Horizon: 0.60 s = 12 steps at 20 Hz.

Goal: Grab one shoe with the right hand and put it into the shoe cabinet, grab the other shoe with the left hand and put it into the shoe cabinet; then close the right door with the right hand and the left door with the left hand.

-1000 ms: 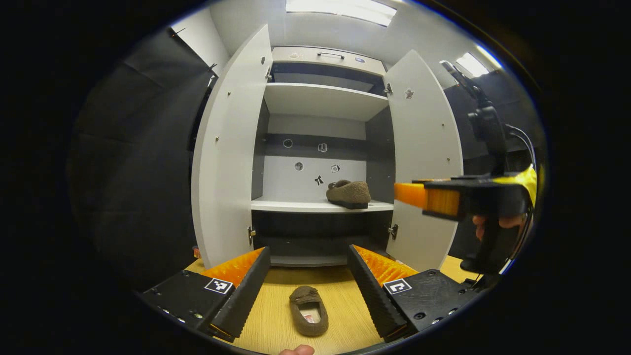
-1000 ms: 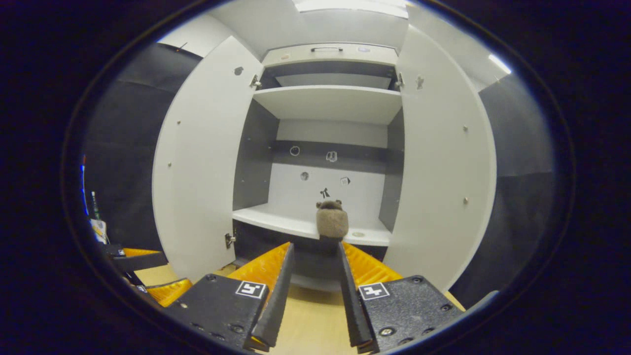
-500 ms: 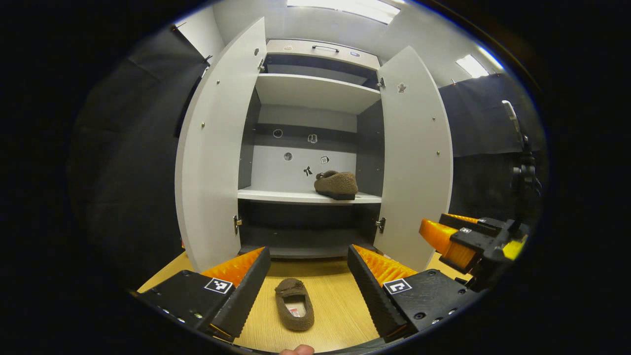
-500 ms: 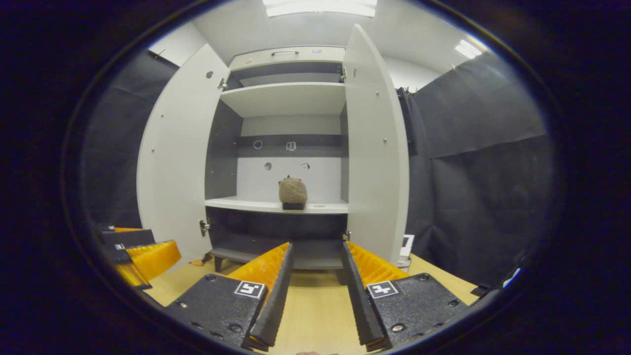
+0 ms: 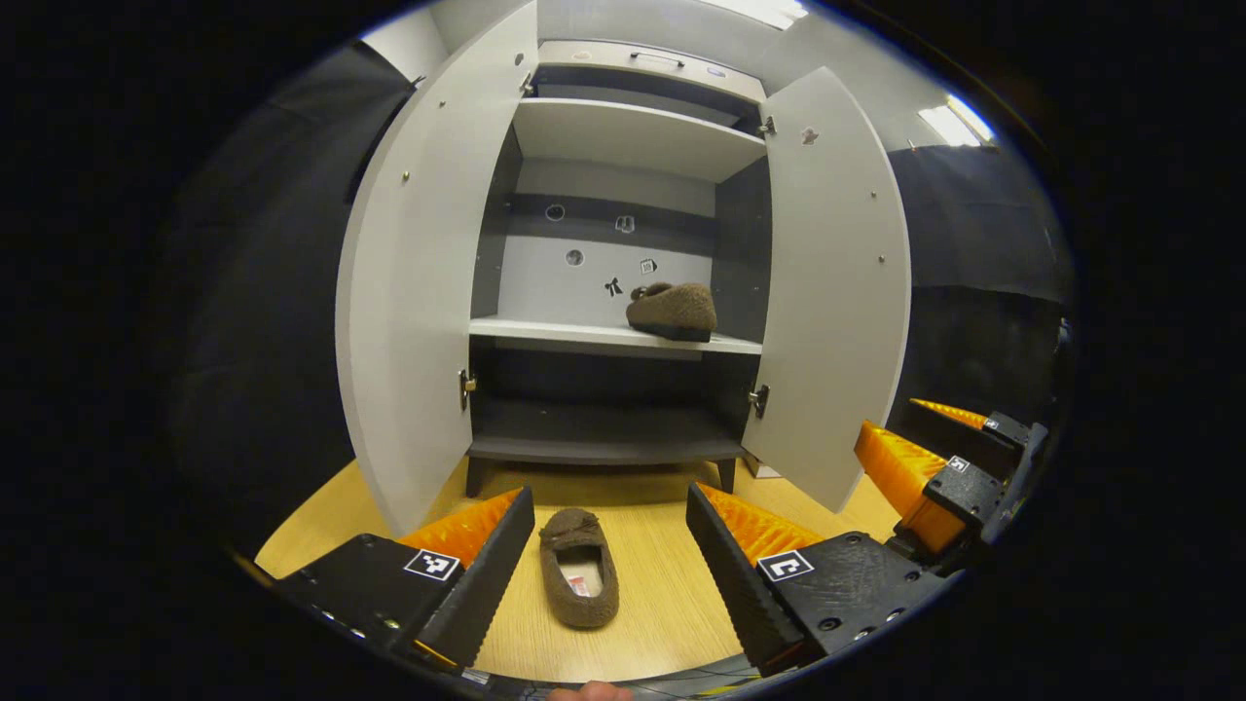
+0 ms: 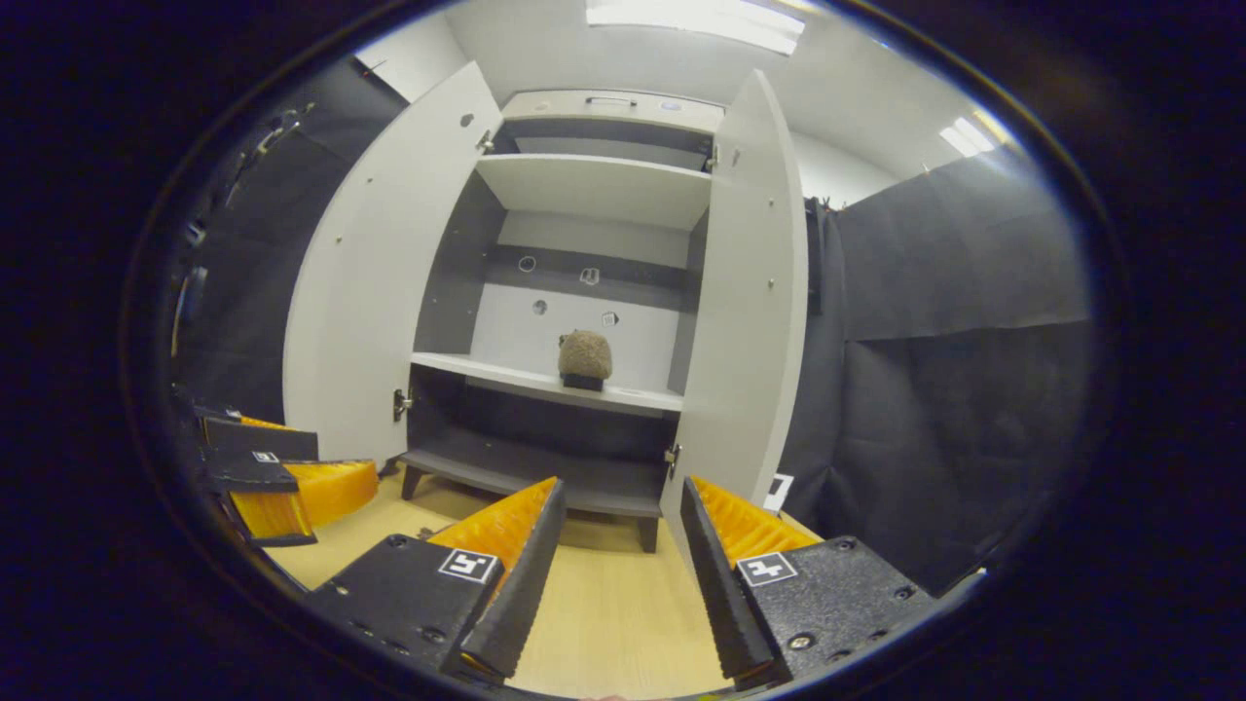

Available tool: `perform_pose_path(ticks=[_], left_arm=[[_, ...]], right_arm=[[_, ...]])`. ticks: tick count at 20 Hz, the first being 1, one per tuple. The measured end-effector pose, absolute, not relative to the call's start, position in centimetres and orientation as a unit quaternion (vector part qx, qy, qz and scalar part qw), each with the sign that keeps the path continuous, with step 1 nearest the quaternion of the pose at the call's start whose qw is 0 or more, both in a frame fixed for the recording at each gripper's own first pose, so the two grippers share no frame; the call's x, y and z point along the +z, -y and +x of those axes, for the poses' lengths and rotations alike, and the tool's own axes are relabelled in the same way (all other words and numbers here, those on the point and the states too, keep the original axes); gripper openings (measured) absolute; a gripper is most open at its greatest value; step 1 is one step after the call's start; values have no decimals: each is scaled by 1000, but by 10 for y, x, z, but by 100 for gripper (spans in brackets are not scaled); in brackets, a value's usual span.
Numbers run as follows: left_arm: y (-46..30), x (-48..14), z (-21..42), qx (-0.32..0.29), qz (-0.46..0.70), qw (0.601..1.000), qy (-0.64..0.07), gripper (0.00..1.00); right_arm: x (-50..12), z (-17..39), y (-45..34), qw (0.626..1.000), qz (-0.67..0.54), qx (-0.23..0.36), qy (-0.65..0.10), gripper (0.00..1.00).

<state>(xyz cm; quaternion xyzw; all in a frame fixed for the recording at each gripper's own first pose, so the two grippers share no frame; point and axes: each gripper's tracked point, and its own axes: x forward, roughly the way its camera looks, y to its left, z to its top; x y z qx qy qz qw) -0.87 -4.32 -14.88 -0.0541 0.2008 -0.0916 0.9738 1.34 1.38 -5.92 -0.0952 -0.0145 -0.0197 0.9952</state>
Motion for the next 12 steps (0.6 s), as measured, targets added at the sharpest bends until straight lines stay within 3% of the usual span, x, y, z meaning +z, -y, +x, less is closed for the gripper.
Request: perform_pose_path(ticks=[12], left_arm=[[26,-308,34,-2,-99,920,-378,96]], right_arm=[[-73,18,-7,994,-108,-20,-16,75]])
